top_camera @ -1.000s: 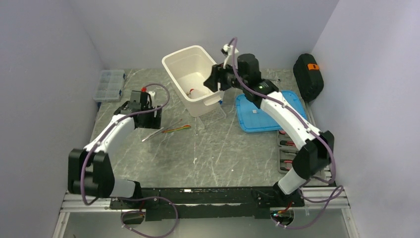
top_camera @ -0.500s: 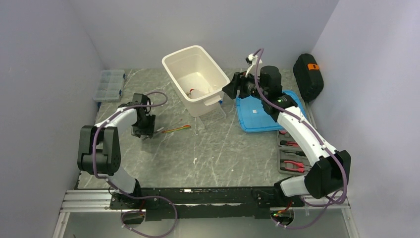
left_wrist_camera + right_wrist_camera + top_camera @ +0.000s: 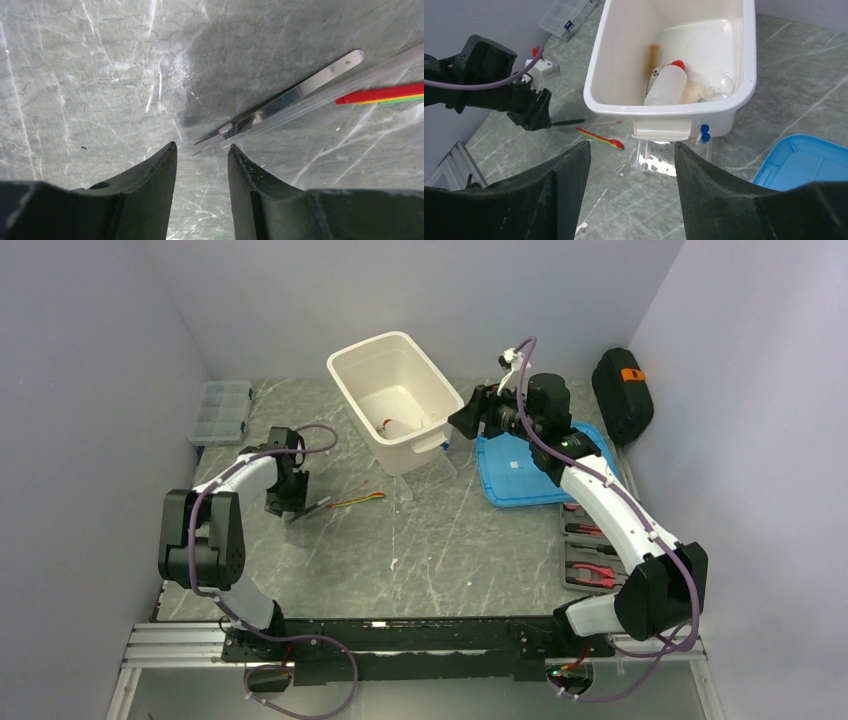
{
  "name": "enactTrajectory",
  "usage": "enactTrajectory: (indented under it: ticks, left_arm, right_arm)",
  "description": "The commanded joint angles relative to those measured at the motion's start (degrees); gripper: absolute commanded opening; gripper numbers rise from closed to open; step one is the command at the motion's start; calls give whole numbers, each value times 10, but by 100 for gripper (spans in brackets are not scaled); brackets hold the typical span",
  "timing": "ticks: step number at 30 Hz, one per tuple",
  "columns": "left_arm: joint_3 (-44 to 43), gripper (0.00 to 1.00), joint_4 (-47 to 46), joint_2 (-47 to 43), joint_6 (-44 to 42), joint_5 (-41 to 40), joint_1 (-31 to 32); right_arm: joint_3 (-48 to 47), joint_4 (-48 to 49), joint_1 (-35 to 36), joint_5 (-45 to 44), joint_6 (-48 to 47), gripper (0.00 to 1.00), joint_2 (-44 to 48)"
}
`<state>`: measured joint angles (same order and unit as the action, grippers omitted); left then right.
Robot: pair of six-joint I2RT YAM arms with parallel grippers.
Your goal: Organize the chemistry lab equipment
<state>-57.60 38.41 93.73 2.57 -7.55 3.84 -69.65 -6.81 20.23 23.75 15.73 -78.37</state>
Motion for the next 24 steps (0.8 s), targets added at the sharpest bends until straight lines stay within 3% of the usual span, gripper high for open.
enactTrajectory:
  ticks: [1,24]
  left_arm:
    - [-23,45,6,2,-6,-17,1]
    - [-25,40,4,24,-8,8,7]
  right_arm:
    - [1,35,-4,16,6,64,3]
    - [9,41,-6,24,13,65,7]
